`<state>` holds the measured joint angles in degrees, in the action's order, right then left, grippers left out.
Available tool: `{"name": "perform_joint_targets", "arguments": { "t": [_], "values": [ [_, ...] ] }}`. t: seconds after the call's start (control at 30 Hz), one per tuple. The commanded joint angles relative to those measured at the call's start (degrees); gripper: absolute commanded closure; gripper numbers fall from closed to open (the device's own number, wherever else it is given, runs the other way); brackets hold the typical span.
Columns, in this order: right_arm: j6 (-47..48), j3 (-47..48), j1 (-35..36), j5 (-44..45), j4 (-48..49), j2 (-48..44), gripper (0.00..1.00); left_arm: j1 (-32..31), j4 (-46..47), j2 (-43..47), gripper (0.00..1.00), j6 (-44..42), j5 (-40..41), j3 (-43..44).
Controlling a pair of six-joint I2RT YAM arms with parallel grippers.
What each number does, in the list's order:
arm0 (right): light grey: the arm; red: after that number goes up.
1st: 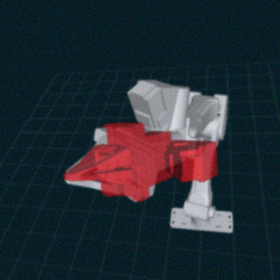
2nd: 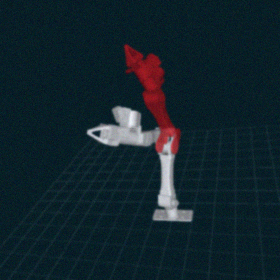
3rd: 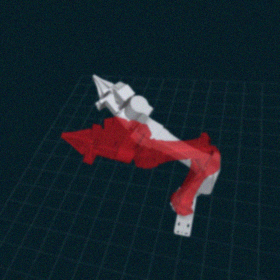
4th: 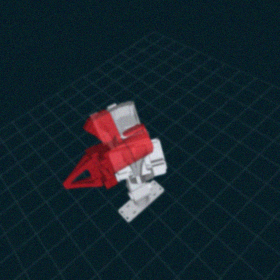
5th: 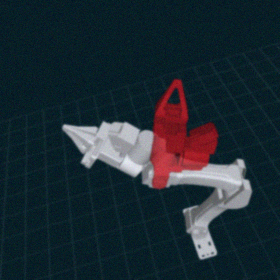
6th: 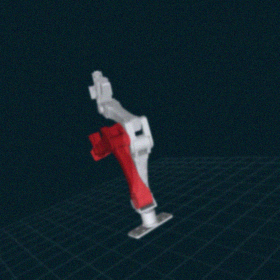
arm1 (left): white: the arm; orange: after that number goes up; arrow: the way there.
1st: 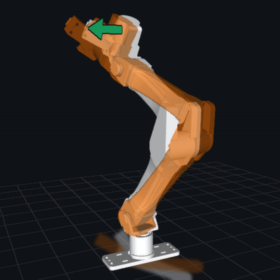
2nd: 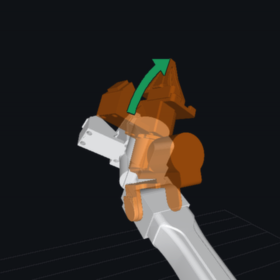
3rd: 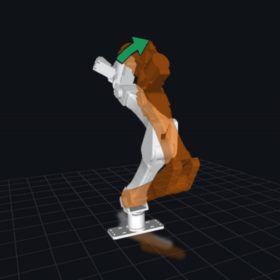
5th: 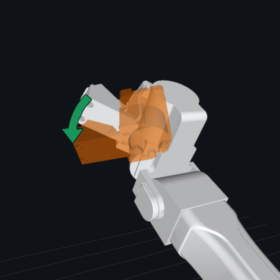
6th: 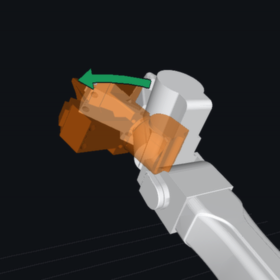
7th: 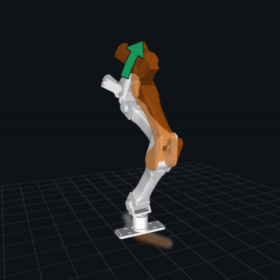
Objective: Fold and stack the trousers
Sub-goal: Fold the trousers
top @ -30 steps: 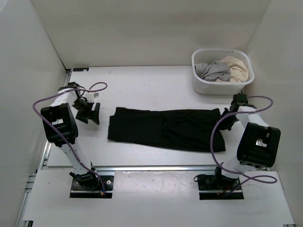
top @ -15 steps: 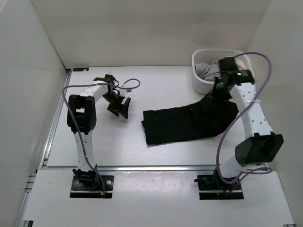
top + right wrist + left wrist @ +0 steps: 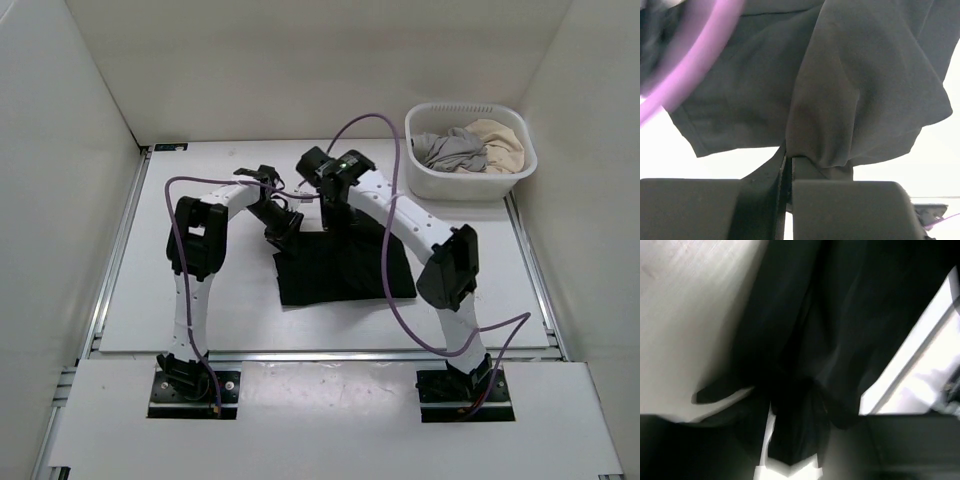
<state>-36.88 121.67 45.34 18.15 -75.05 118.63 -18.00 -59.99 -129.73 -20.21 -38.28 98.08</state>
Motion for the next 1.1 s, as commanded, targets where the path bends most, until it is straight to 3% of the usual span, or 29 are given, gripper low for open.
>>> {"name": "perform_joint_targets", "arguments": {
  "t": [0.0, 0.03, 0.07, 0.23, 0.4, 0.6, 0.67, 0.7, 0.77, 0.83, 0.97, 1.07],
  "values": [
    [-2.9, 5.5, 1.6, 0.1, -7.4, 1.5, 1.0, -0.4, 1.6, -5.7, 0.62, -1.3, 2.8, 0.5],
    [-2.3, 6.2, 1.6, -0.7, -6.9, 2.1, 1.0, -0.4, 1.6, -6.3, 0.79, -0.8, 4.1, 1.4],
    [-1.8, 6.9, 2.1, -1.8, -6.0, 2.1, 1.0, -0.4, 1.6, -6.8, 0.86, -0.8, 5.0, 3.2],
    [3.3, 9.6, 4.1, -9.7, -1.0, 4.6, 1.0, 0.2, 1.6, -10.5, 0.86, -0.1, 8.6, 9.4],
    [5.7, 13.8, 5.5, -16.6, 3.1, 9.2, 1.0, 0.7, 1.1, -9.3, 0.86, -0.1, 11.0, 10.0],
    [6.3, 13.1, 6.0, -18.5, 6.4, 13.6, 0.97, 1.9, 1.1, -9.3, 0.86, 1.2, 14.4, 11.2],
    [7.1, 13.1, 6.0, -17.7, 8.1, 13.6, 0.82, 2.4, 1.1, -9.3, 0.75, 1.2, 16.7, 11.2],
    [8.0, 13.1, 6.0, -17.7, 8.9, 13.6, 0.7, 3.1, 1.1, -8.8, 0.72, 1.8, 17.5, 11.9],
    [8.8, 13.1, 6.0, -17.7, 12.2, 13.0, 0.54, 3.8, 1.1, -8.1, 0.68, 2.4, 18.7, 12.4],
    [10.7, 13.1, 6.0, -19.0, 15.4, 12.3, 0.3, 5.2, 1.1, -7.5, 0.48, 2.4, 20.6, 14.3],
    [14.0, 13.9, 7.1, -19.1, 16.7, 8.6, 0.19, 8.5, 0.3, -5.5, 0.3, 3.0, 23.7, 17.8],
    [12.3, 6.9, 6.4, -12.5, 19.0, -0.2, 0.14, 10.3, -0.4, -1.0, 0.21, 1.9, 23.7, 19.1]
  ]
}}
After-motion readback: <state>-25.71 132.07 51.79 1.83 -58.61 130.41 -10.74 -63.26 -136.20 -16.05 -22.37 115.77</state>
